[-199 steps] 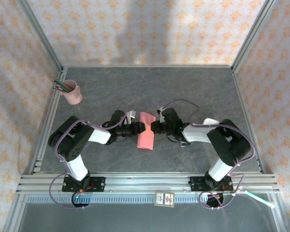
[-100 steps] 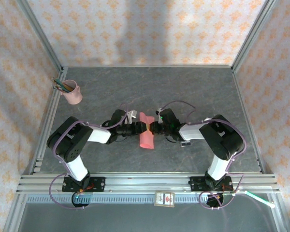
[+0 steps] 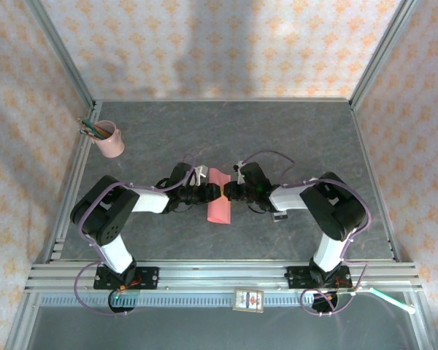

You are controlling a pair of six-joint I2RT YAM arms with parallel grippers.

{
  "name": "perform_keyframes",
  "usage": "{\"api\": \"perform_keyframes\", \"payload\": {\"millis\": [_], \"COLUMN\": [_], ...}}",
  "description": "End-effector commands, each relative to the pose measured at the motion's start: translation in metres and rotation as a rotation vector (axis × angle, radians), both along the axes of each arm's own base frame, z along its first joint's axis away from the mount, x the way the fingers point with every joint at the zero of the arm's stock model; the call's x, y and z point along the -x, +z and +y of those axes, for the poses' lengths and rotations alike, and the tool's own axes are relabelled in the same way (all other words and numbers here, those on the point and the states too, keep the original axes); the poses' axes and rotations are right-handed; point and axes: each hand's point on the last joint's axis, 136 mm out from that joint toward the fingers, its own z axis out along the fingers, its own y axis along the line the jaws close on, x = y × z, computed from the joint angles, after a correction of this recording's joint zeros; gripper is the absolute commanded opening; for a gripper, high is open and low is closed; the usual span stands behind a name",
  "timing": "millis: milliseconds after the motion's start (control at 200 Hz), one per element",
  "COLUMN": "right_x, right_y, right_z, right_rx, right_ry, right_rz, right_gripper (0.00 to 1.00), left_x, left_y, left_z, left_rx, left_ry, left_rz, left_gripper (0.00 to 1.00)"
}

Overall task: Fold a paper plane with a square sheet of paper (pick it up from the middle)
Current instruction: First fold the square sheet of paper in half at the center of the table.

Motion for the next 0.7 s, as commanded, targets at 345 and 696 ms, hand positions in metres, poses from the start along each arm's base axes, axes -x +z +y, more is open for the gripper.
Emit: {"api": "perform_keyframes", "payload": {"millis": [345,696], "right_x": [-0.018,-0.021], "right_y": [0.025,0.038], "right_z": [-0.009,-0.037], "right_rx": [0.087,0.197], "right_ry": [-0.038,-0.104], "right_rz": [-0.103,-0.163], "right_gripper": [0.16,0.2], "left_x": [-0.007,0.003], "left_y": [-0.037,-0.061], "left_z": [0.046,0.057], "left_rx": [-0.225,-0.379], "left_ry": [0.158,0.123], "left_rz": [0.053,0.161], "left_gripper": [0.41,0.39]}}
